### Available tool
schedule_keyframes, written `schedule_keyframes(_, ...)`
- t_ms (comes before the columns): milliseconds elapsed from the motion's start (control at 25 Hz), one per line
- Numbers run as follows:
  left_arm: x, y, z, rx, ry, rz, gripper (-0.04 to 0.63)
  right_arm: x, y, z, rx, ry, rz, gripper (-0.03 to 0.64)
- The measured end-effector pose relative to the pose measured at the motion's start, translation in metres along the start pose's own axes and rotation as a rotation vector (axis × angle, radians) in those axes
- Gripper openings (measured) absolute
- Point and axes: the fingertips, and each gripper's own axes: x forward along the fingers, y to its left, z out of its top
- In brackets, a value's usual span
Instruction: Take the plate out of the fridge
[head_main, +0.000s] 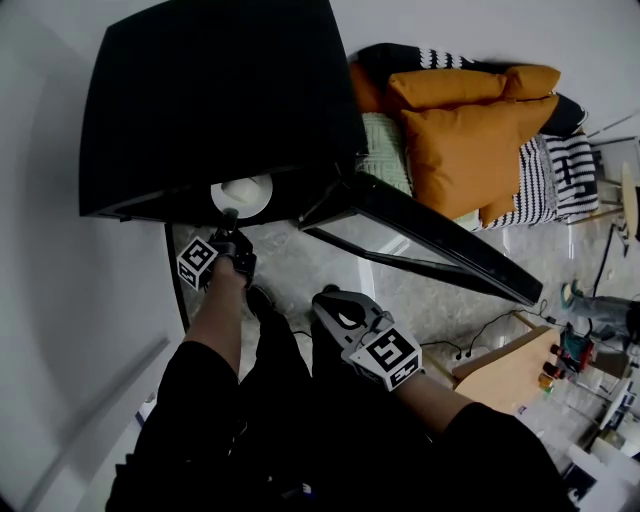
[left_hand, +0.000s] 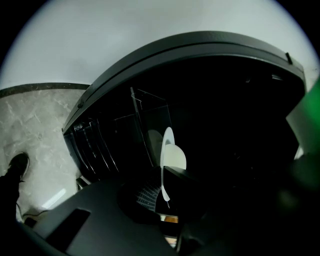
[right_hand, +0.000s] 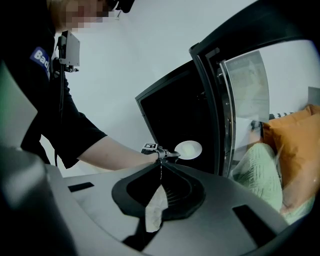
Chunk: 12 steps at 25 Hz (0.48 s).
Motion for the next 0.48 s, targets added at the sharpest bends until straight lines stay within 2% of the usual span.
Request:
schedule_keyframes(200, -0.012, 0.001, -0.004, -0.034, -0.014, -0.038, 0.015, 0.0, 0.003, 0.002, -0.015, -0.001, 0.008, 0.009)
schedule_keyframes(480, -0.031, 0.0, -0.009, -0.009, -0.008, -0.101, 0.014, -0.006, 0.008, 0.0, -0.028, 0.004, 0.015, 0.009)
